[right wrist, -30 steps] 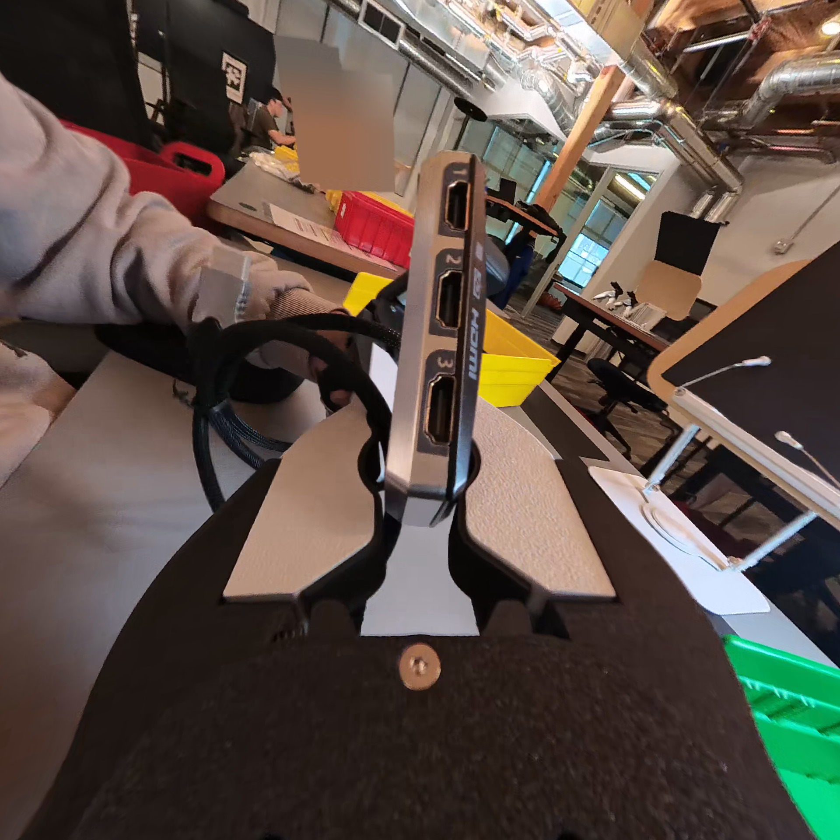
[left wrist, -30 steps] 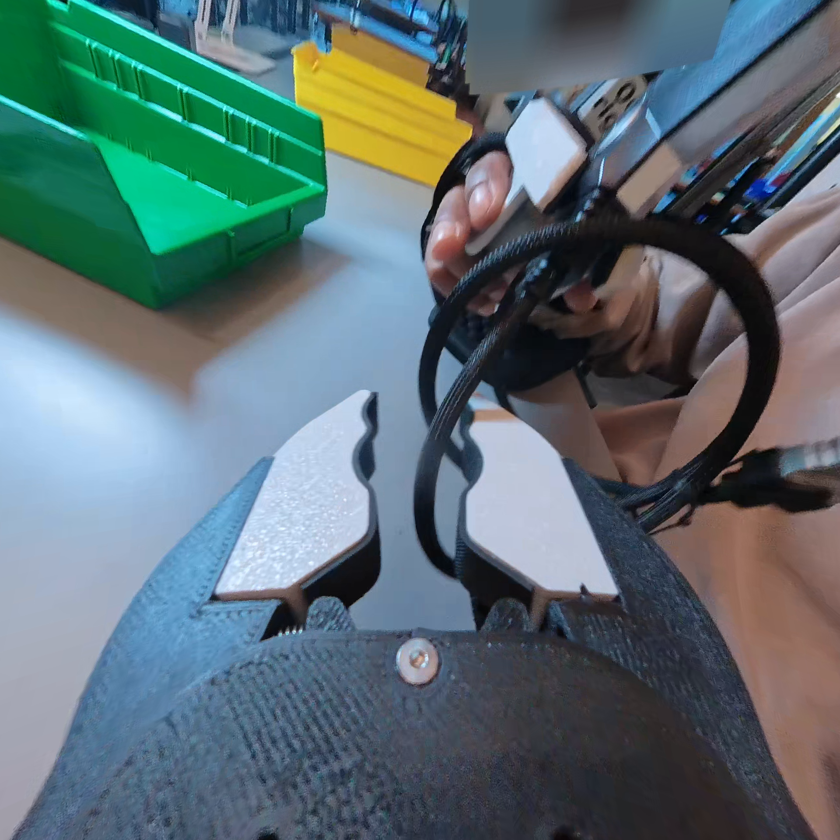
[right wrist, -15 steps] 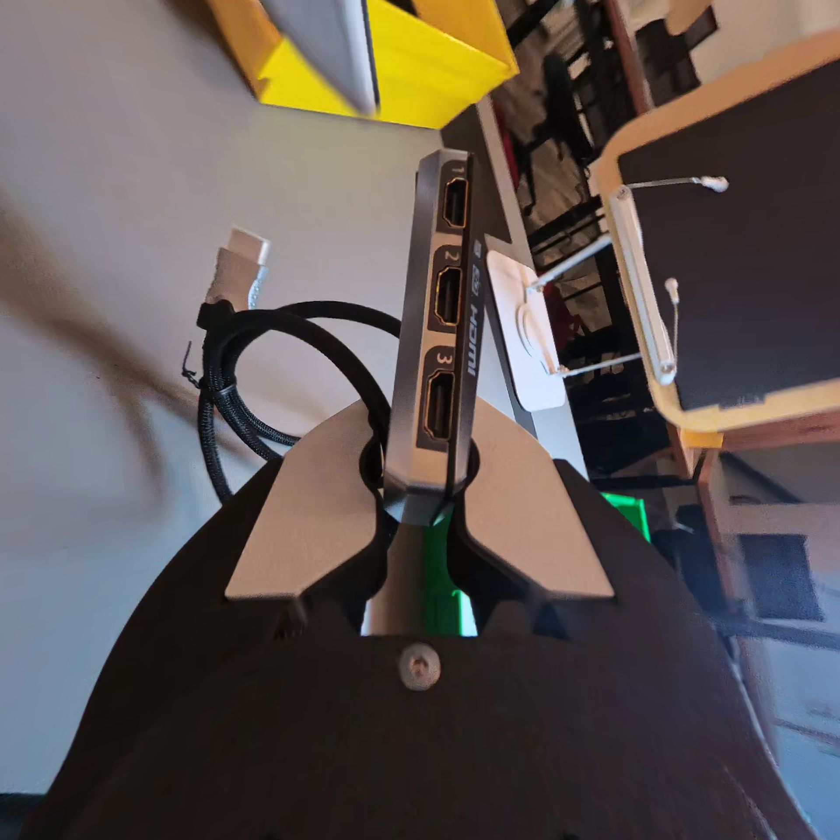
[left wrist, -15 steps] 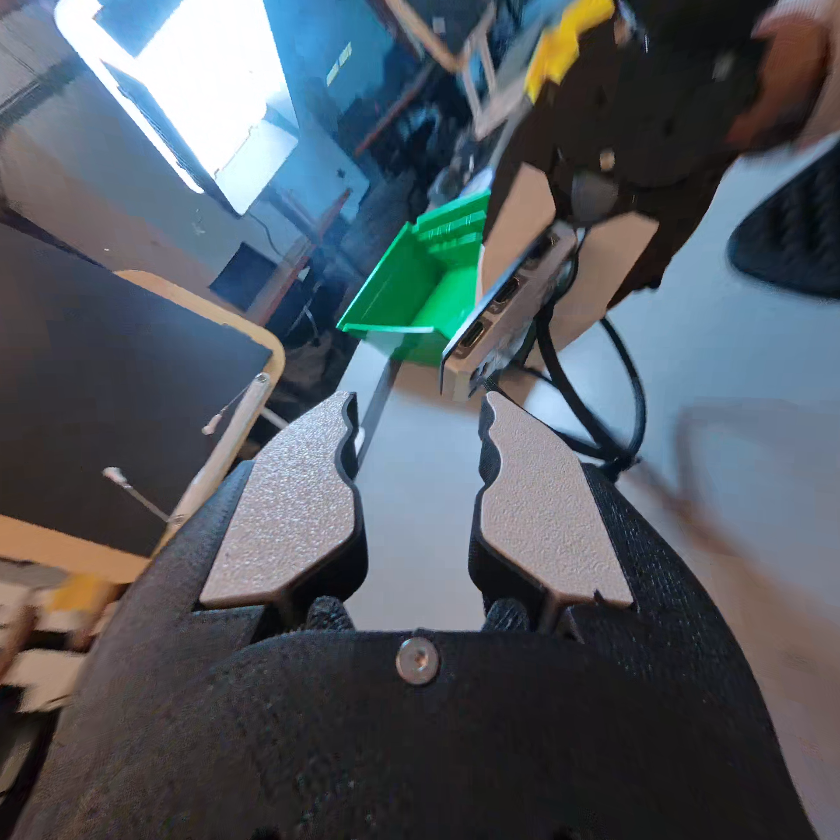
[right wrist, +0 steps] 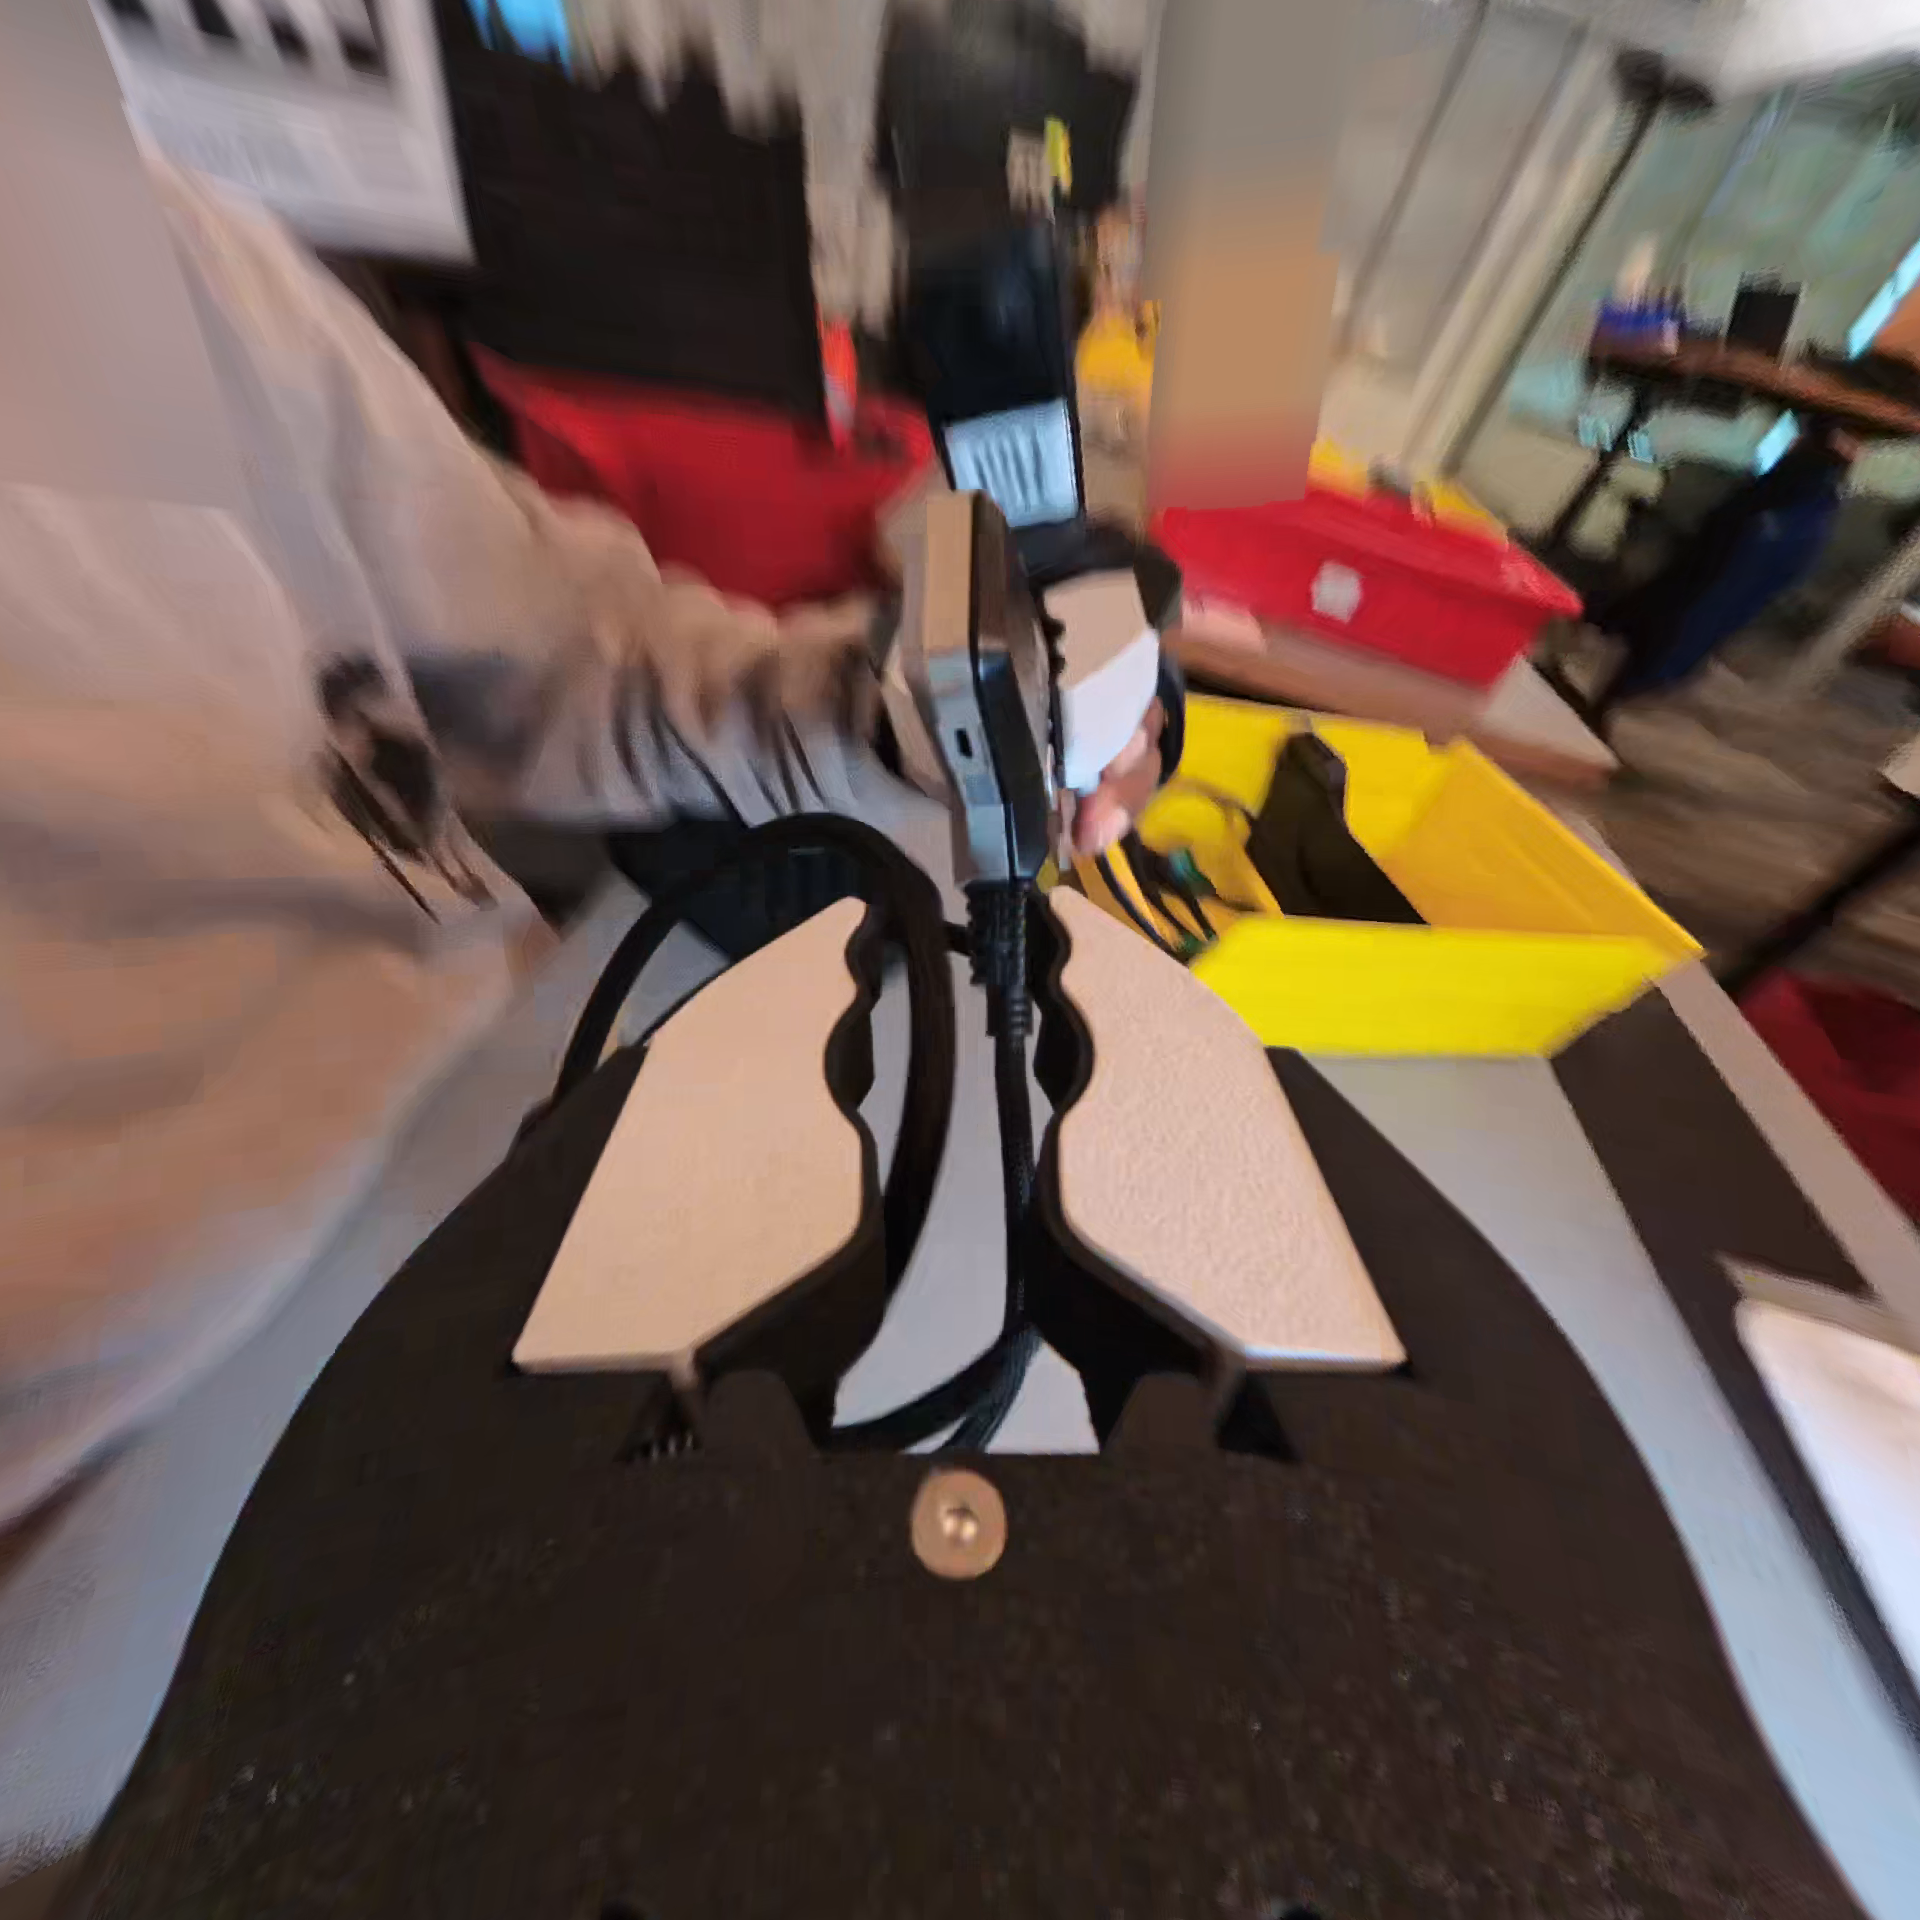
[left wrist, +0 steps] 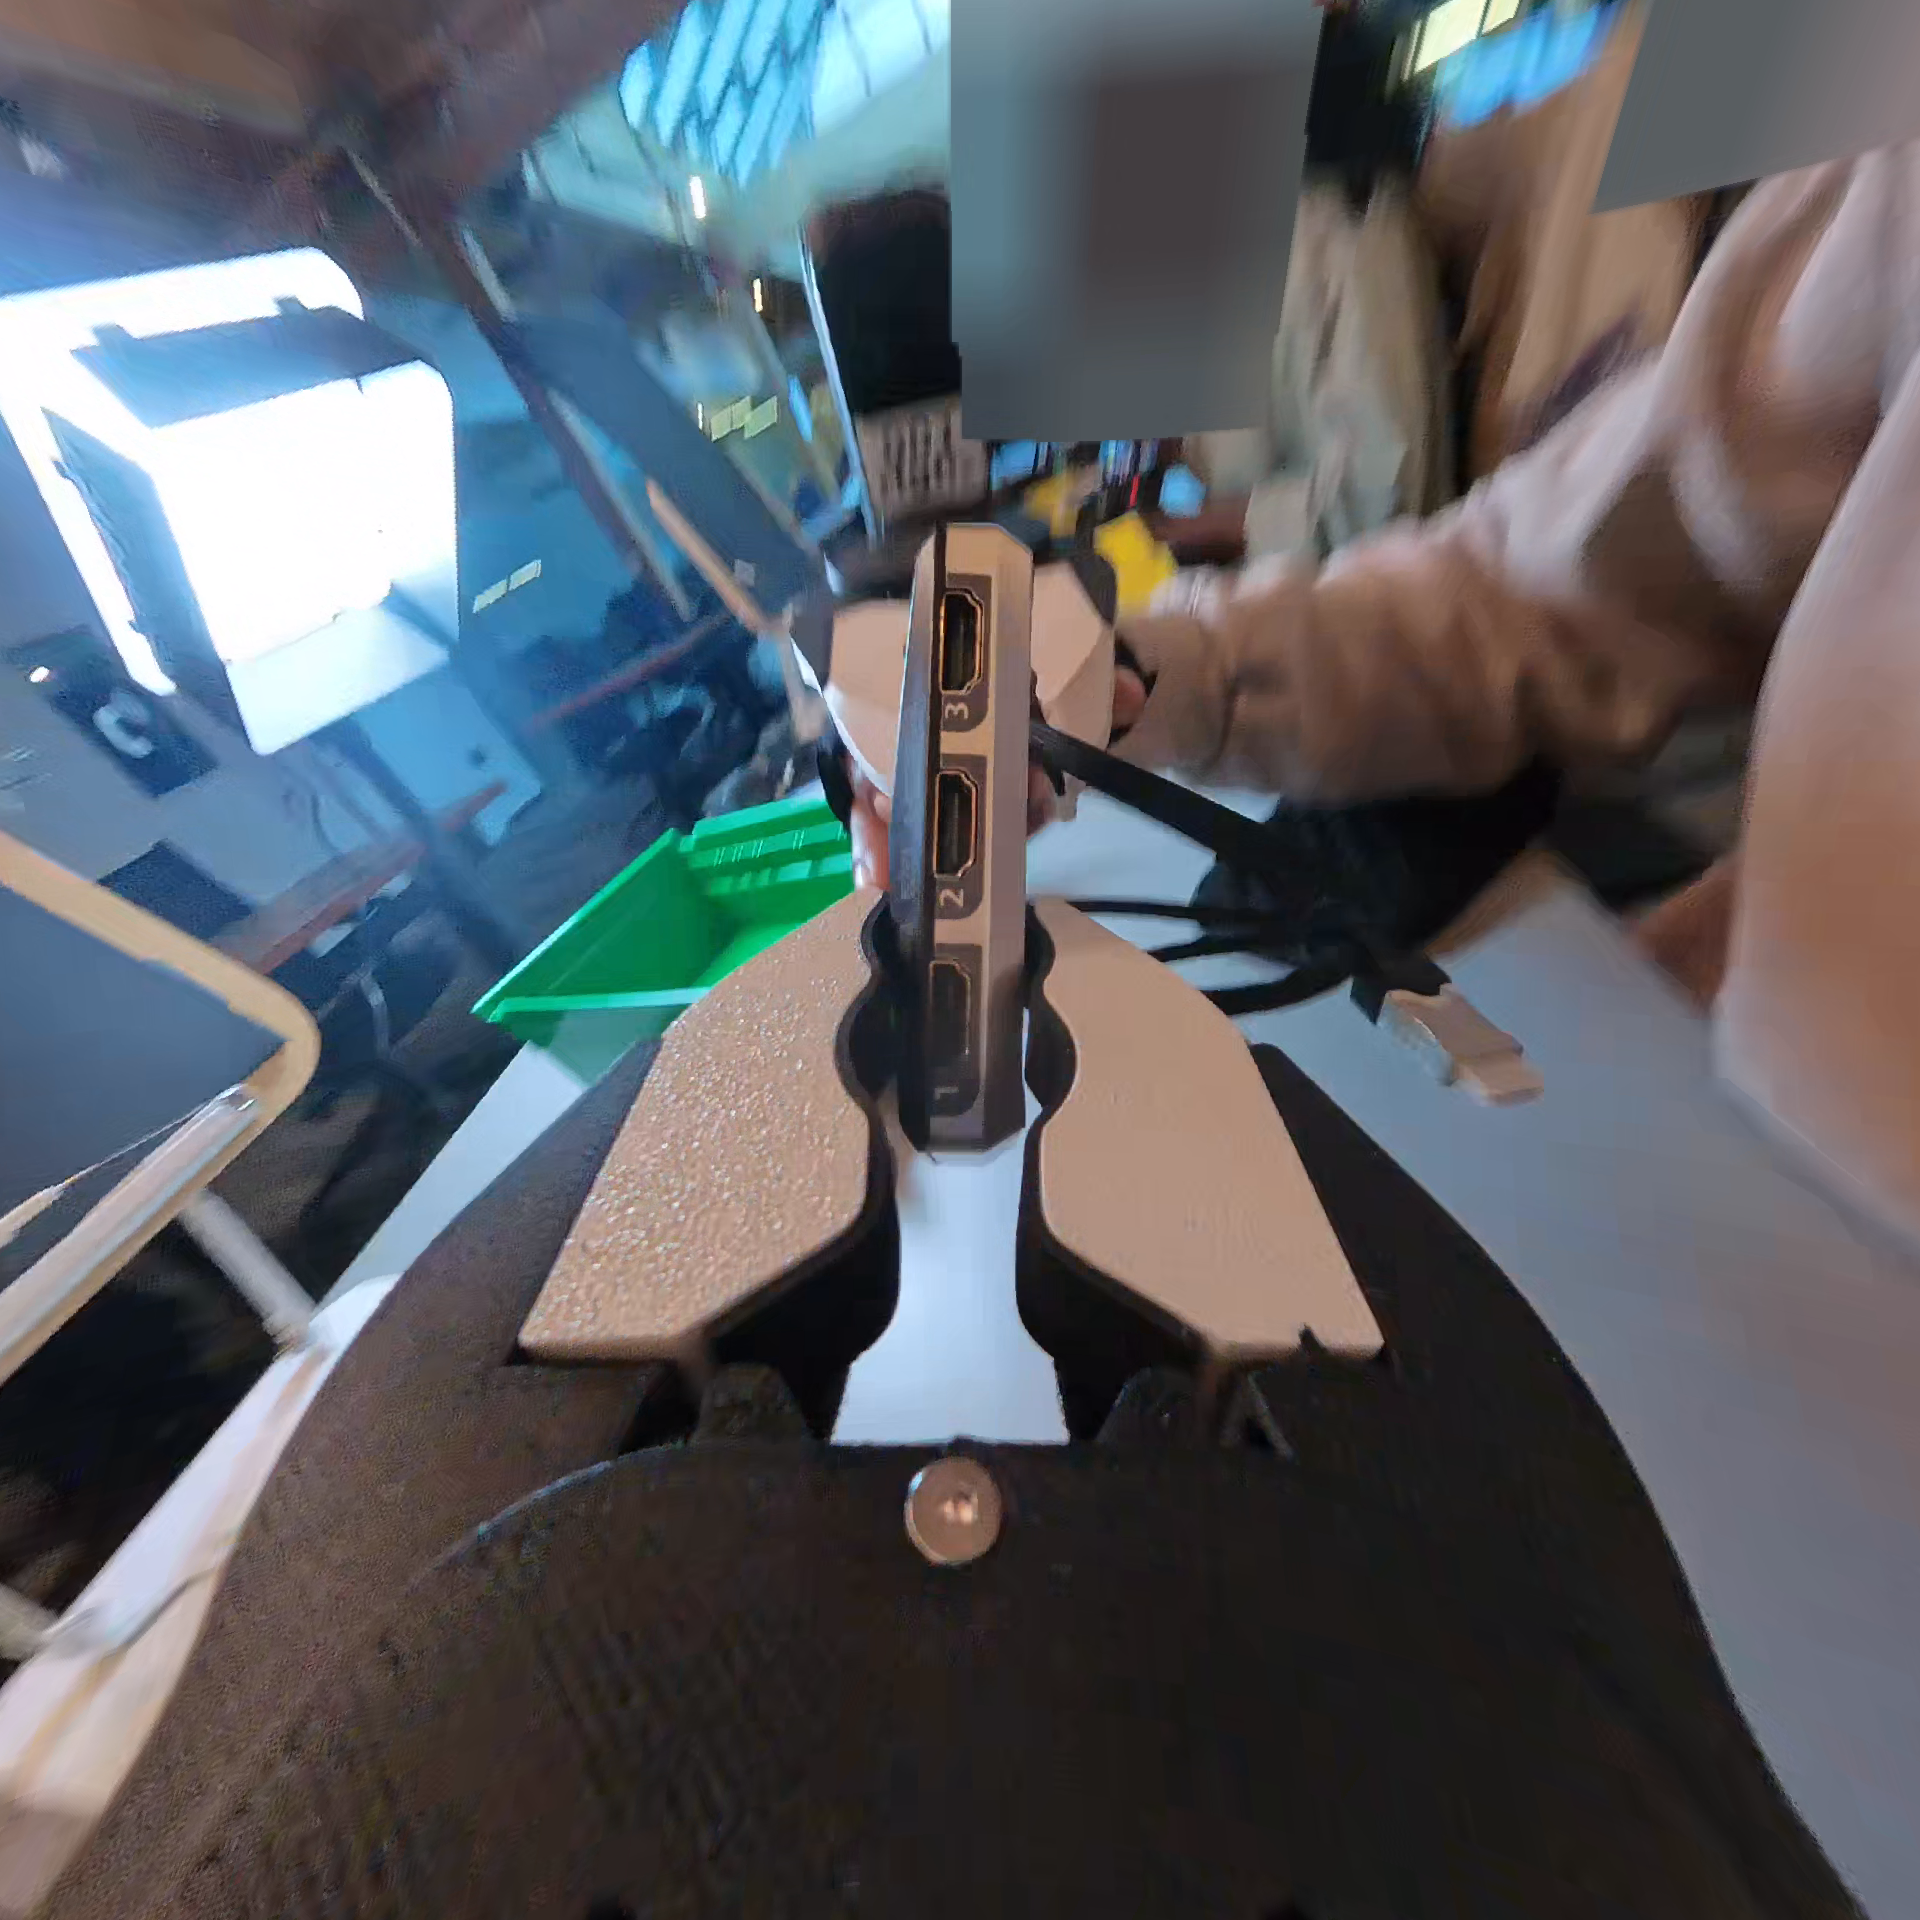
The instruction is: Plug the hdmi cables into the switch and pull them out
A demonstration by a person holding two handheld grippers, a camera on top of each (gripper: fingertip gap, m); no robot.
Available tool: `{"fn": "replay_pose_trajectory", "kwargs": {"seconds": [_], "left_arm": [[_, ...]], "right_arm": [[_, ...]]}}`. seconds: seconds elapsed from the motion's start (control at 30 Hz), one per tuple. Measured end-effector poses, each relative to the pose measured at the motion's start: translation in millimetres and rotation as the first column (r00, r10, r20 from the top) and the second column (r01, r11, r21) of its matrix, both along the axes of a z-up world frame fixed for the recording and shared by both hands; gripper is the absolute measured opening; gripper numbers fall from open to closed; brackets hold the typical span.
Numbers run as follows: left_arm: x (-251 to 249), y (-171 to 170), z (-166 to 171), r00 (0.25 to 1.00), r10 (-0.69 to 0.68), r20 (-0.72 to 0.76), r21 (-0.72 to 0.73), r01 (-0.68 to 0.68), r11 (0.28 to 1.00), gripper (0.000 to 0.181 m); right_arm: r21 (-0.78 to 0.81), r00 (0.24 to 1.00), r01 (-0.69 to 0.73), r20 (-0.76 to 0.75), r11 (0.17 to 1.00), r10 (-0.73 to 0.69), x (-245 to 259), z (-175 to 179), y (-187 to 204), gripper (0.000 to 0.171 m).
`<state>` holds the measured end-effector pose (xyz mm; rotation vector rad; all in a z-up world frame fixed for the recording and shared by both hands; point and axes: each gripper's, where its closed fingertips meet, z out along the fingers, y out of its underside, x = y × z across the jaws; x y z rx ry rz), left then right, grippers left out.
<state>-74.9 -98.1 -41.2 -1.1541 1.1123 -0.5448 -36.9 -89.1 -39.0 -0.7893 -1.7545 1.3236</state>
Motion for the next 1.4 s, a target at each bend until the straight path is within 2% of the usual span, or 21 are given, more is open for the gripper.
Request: {"fn": "replay_pose_trajectory", "kwargs": {"seconds": [0.1,0.23,0.3,0.37,0.43,0.53,0.6,0.7,0.77,0.87,0.9,0.93,1.0,1.03,1.17,1.23,1.3,1.4], "left_arm": [[-9,-11,28,0.967,-0.107,0.229,-0.033,0.118,0.992,0.022],[-23,-11,42,0.906,-0.150,0.396,-0.057,0.188,0.981,0.022],[-26,-10,44,0.886,-0.155,0.437,-0.066,0.203,0.977,0.023],[-27,-7,43,0.870,-0.157,0.467,-0.079,0.218,0.973,0.022],[-24,-4,38,0.859,-0.157,0.487,-0.102,0.235,0.967,0.022],[-14,2,25,0.866,-0.152,0.476,-0.141,0.245,0.959,0.022],[-5,2,20,0.867,-0.166,0.469,-0.160,0.268,0.950,0.022],[-2,-4,23,0.863,-0.187,0.470,-0.151,0.287,0.946,0.022],[-3,-6,27,0.857,-0.196,0.477,-0.140,0.294,0.946,0.022],[-3,-8,30,0.847,-0.207,0.489,-0.137,0.309,0.941,0.022],[-2,-8,30,0.844,-0.209,0.493,-0.137,0.313,0.940,0.022],[-1,-9,30,0.842,-0.213,0.496,-0.137,0.318,0.938,0.022],[2,-10,30,0.837,-0.221,0.500,-0.138,0.329,0.934,0.022],[3,-11,31,0.834,-0.225,0.504,-0.139,0.335,0.932,0.022],[7,-8,28,0.831,-0.213,0.515,-0.149,0.331,0.932,0.022],[7,-5,24,0.828,-0.197,0.526,-0.161,0.324,0.932,0.022],[6,0,19,0.833,-0.180,0.522,-0.174,0.311,0.934,0.022],[4,8,10,0.862,-0.141,0.487,-0.195,0.265,0.944,0.022]], "right_arm": [[-0.247,0.991,-0.104,-0.113,0.964,0.078,20,22,13,0.036],[-0.425,0.989,-0.094,-0.143,0.900,0.036,21,18,48,0.038],[-0.414,0.995,-0.033,-0.102,0.910,-0.010,10,5,53,0.040],[-0.337,0.998,-0.021,-0.069,0.941,-0.002,1,-4,40,0.043],[-0.226,1.000,-0.012,-0.024,0.974,0.007,-6,-10,21,0.050],[-0.035,0.999,0.041,-0.012,0.999,-0.041,-19,-19,2,0.051],[-0.040,0.999,-0.040,0.012,0.998,0.040,-15,-20,-17,0.052],[-0.181,0.962,-0.221,0.121,0.958,0.244,12,-15,-33,0.064],[-0.310,0.939,-0.323,0.010,0.894,0.342,35,15,-29,0.068],[-0.441,0.919,-0.370,-0.305,0.818,0.251,59,72,7,0.055],[-0.464,0.924,-0.325,-0.341,0.824,0.173,58,77,21,0.051],[-0.446,0.942,-0.231,-0.326,0.864,0.084,49,71,33,0.049],[-0.316,0.972,-0.024,-0.227,0.948,-0.051,24,40,42,0.049],[-0.249,0.982,0.030,-0.173,0.968,-0.074,13,23,39,0.050],[-0.172,0.996,-0.058,-0.083,0.983,0.045,-18,-7,-11,0.049],[-0.108,0.998,-0.015,-0.057,0.994,0.009,-35,-20,-21,0.047],[-0.057,0.995,0.079,-0.052,0.995,-0.082,-48,-30,-16,0.025],[-0.016,0.991,0.132,0.023,0.991,-0.132,-50,-43,-7,0.023]]}}
